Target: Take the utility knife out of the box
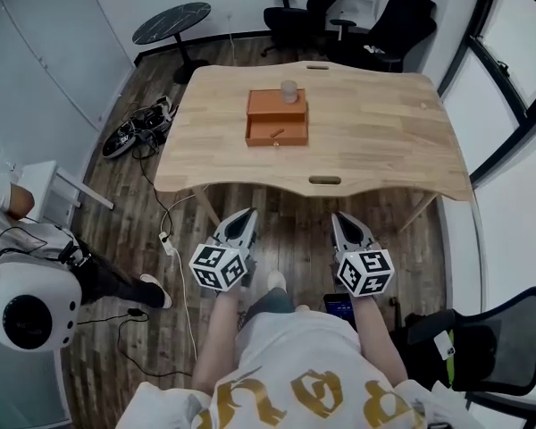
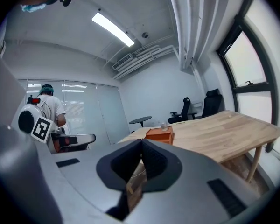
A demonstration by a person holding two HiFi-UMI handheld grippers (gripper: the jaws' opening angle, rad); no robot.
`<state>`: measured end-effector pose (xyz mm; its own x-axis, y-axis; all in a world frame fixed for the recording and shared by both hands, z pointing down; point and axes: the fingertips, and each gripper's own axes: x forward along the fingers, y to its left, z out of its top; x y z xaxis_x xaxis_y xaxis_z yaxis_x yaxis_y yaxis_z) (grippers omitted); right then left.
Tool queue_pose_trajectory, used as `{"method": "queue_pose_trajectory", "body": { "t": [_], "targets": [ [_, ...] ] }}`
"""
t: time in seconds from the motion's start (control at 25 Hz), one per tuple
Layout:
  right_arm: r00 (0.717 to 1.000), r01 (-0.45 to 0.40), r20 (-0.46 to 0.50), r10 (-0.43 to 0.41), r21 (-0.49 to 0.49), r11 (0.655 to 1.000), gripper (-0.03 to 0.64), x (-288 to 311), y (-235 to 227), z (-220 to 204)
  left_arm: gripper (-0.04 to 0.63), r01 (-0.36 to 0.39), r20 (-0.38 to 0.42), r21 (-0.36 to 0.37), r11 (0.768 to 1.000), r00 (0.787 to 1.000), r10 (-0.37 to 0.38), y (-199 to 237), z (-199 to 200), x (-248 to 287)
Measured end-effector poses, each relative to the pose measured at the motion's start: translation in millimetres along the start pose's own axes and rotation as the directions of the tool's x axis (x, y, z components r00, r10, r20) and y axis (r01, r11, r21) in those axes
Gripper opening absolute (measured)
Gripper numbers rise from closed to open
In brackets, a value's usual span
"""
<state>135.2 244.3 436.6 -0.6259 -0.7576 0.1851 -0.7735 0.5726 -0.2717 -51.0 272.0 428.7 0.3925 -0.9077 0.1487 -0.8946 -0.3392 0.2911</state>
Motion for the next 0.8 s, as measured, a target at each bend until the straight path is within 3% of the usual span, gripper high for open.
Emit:
{"method": "queue_pose_trajectory", "body": {
  "t": [0.48, 0.8],
  "targets": [
    [0.998, 0.062, -0.030, -0.062, 0.030, 0.998, 0.011, 61.8, -54.6, 1.5, 0.009, 0.002, 0.015, 0.022, 1.000, 1.000, -0.002, 37.3, 12.3, 64.7],
    [0.994, 0.079, -0.073, -0.076, 0.030, 0.996, 0.011, 163.2, -92.5, 19.7, 0.009, 0.010, -0.024, 0.055, 0.998, 1.000, -0.009, 103.4, 37.8, 165.8]
  ]
}}
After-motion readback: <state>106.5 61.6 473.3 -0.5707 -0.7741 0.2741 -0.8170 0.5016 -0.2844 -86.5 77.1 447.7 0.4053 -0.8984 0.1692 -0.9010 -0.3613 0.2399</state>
